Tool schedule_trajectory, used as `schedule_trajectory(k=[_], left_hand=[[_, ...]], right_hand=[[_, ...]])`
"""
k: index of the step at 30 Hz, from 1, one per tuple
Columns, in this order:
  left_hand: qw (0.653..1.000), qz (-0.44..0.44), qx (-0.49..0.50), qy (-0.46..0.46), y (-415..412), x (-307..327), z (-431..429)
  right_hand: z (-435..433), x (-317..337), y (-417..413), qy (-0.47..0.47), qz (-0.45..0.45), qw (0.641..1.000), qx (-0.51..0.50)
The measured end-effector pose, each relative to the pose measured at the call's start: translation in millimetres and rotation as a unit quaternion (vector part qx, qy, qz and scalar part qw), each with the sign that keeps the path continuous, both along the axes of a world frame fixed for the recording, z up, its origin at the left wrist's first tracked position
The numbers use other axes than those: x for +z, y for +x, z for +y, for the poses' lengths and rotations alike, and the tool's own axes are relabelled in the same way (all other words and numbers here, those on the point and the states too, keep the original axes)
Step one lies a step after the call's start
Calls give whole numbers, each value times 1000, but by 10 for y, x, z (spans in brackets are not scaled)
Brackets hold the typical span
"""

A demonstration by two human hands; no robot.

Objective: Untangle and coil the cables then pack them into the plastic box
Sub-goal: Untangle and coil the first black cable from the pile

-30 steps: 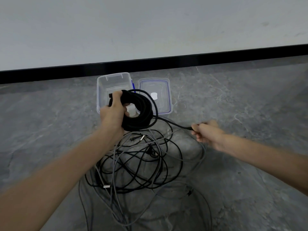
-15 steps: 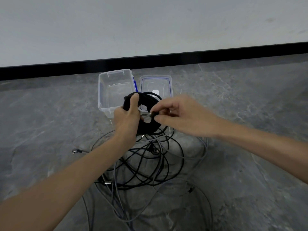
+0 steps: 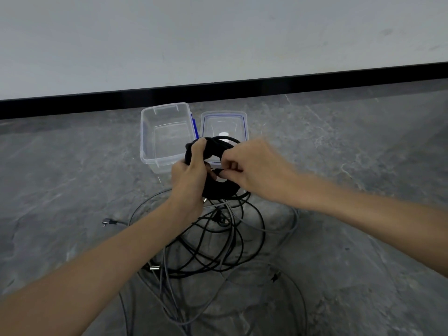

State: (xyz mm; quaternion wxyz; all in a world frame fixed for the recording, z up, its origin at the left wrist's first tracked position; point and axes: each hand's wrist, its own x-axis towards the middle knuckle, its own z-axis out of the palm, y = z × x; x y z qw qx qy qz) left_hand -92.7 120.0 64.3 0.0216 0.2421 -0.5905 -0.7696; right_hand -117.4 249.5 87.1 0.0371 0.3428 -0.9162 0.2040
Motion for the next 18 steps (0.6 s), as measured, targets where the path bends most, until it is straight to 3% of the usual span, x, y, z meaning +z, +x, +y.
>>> schedule_trajectory(k=[4,8,12,15,18], left_hand=[[1000,-10,-4,4,-8,42,68],[1000,-27,15,-2,-31,55,60],[999,-24,24,-6,-23,44,9],[999,-26,16,14,-21,50,11],[998,-29,14,52,-21,40,-11]], right_hand=[[-132,-3,29,122,63,990,20],[-189,-9,-12,135,31,990,30],[-111,-10,-129,93,-67,992,48],[-50,-17,-189,37,-30,998,39],[35,8,-176,-91,0,995,30]])
